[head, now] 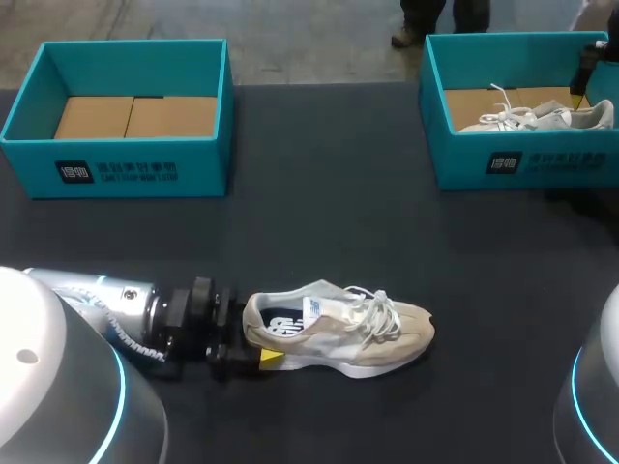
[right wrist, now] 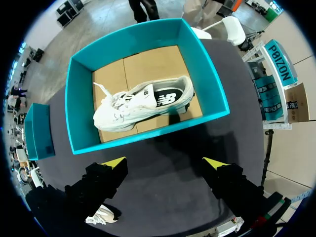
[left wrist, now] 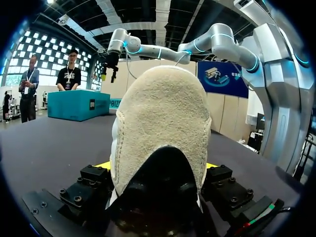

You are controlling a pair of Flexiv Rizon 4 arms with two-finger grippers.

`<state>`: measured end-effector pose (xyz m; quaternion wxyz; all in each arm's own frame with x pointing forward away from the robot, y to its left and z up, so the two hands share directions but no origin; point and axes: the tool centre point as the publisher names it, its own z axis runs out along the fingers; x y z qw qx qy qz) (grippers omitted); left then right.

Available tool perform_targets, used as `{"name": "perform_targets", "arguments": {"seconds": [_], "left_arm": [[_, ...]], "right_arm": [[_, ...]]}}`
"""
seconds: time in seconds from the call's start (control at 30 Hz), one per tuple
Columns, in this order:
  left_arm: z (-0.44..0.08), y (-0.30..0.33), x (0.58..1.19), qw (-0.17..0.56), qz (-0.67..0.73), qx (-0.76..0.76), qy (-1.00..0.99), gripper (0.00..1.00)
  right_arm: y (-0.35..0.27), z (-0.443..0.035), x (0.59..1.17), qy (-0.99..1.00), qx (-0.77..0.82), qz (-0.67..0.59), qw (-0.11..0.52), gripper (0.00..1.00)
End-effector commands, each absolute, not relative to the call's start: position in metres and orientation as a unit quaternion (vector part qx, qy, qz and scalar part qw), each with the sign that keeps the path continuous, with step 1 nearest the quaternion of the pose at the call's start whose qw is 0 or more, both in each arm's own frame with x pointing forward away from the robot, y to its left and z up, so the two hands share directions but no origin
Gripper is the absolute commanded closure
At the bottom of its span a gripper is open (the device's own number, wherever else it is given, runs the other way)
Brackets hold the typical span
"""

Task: Take the shoe out of the shoebox, open the shoe tongue, remove and reinsert the insole, then place the shoe into the shoebox

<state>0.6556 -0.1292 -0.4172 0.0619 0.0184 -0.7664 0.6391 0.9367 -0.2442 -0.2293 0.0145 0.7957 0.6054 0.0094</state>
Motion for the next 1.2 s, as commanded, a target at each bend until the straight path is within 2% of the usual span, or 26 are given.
{"name": "perform_targets", "arguments": {"seconds": [0.03,0.7,0.87,1.2], "left_arm": [[-0.42,-0.126,0.654,0.065,0.639,0.017,-0.766,1.0],[-0.42,-0.126,0.654,0.065,0.639,0.017,-0.766,1.0],[-0.42,-0.126,0.654,0.065,0.639,0.017,-0.766,1.0],[-0.42,-0.126,0.654,0.065,0.639,0.017,-0.766,1.0]], "right_arm": [[-0.244,-0.229,0.936,0.605,0.796,0.01,0.015,0.0],[-0.244,-0.229,0.936,0.605,0.796,0.01,0.015,0.0],[-0.205,-0.226,0.936,0.58,0.815,0.014,0.02,0.0],[-0.13,-0.212,0.9,0.552,0.832,0.024,0.053,0.0]]}}
